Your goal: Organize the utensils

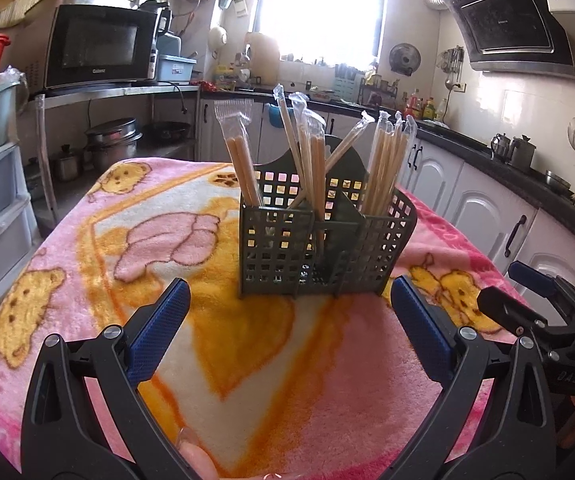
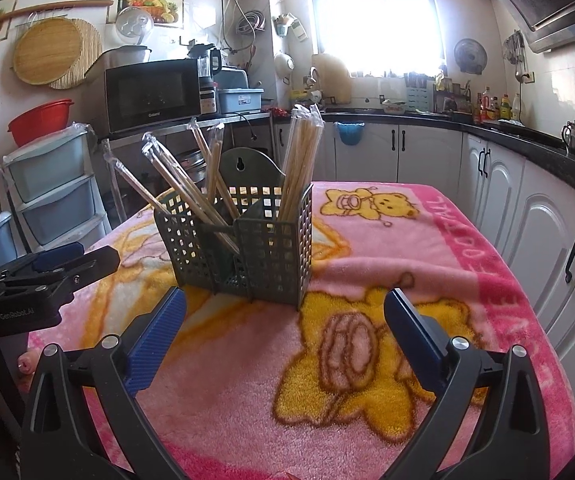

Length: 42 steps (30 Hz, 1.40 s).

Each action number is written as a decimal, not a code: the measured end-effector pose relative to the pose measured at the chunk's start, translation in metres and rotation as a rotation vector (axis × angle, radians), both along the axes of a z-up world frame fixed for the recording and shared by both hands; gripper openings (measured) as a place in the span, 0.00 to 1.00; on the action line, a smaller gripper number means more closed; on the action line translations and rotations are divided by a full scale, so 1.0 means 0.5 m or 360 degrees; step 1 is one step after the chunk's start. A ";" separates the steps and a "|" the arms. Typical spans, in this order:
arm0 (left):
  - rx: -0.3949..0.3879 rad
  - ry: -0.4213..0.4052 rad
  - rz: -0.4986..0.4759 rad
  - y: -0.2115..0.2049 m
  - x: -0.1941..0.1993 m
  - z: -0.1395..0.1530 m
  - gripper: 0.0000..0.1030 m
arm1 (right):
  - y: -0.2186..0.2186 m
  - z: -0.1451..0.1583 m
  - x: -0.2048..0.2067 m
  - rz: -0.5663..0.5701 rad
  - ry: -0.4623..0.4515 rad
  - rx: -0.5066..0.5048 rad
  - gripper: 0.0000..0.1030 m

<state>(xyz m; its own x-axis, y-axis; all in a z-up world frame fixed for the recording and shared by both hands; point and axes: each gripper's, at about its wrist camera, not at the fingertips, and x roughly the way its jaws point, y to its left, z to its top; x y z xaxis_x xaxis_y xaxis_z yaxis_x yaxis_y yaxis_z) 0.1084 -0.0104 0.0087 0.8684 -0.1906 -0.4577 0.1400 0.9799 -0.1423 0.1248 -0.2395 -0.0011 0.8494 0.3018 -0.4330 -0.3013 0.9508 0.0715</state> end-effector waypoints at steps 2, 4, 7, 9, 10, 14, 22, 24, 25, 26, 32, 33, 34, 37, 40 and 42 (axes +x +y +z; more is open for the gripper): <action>-0.0026 -0.0033 0.0010 0.000 -0.006 -0.008 0.90 | 0.000 -0.007 -0.004 0.0009 -0.0010 0.0012 0.94; -0.0027 -0.0065 0.0022 0.003 -0.009 -0.013 0.90 | 0.002 -0.012 -0.010 0.0003 -0.0041 0.0009 0.94; -0.0018 -0.0116 0.0037 0.002 -0.015 -0.017 0.90 | 0.005 -0.016 -0.021 -0.0013 -0.0114 0.0001 0.94; -0.0006 -0.0164 0.0053 0.001 -0.022 -0.017 0.90 | 0.005 -0.014 -0.026 -0.0033 -0.0167 0.0002 0.94; 0.0005 -0.0192 0.0063 0.001 -0.025 -0.018 0.90 | 0.003 -0.014 -0.030 -0.0039 -0.0193 0.0007 0.94; 0.0036 -0.0235 0.0077 0.002 -0.028 -0.022 0.90 | 0.001 -0.011 -0.045 -0.0076 -0.0309 0.0017 0.94; 0.0046 -0.0249 0.0079 0.002 -0.028 -0.033 0.90 | -0.003 -0.015 -0.051 -0.0090 -0.0360 0.0039 0.94; 0.0046 -0.0260 0.0080 0.002 -0.030 -0.033 0.90 | -0.002 -0.017 -0.048 -0.0097 -0.0347 0.0034 0.94; 0.0047 -0.0261 0.0079 0.002 -0.030 -0.033 0.90 | -0.001 -0.017 -0.048 -0.0094 -0.0343 0.0032 0.94; 0.0046 -0.0261 0.0078 0.003 -0.030 -0.033 0.90 | 0.000 -0.018 -0.049 -0.0094 -0.0344 0.0031 0.94; 0.0042 -0.0266 0.0075 0.002 -0.031 -0.032 0.90 | 0.007 -0.020 -0.055 -0.0097 -0.0353 0.0013 0.94; 0.0041 -0.0269 0.0074 0.002 -0.032 -0.032 0.90 | 0.007 -0.020 -0.056 -0.0099 -0.0356 0.0011 0.94; 0.0041 -0.0271 0.0073 0.001 -0.033 -0.032 0.90 | 0.007 -0.020 -0.056 -0.0096 -0.0355 0.0010 0.94; 0.0040 -0.0271 0.0072 0.001 -0.034 -0.032 0.90 | 0.009 -0.021 -0.056 -0.0098 -0.0351 0.0009 0.94; 0.0038 -0.0270 0.0069 0.000 -0.034 -0.032 0.90 | 0.009 -0.021 -0.055 -0.0104 -0.0351 0.0009 0.94; 0.0038 -0.0274 0.0067 0.000 -0.035 -0.032 0.90 | 0.008 -0.021 -0.056 -0.0105 -0.0351 0.0010 0.94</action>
<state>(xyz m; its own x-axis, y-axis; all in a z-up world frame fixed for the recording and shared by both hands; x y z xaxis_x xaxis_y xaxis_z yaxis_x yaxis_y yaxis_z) 0.0911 -0.0102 -0.0074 0.9413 -0.1435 -0.3054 0.1192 0.9881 -0.0967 0.0967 -0.2353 -0.0116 0.9413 0.2447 -0.2327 -0.2478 0.9687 0.0166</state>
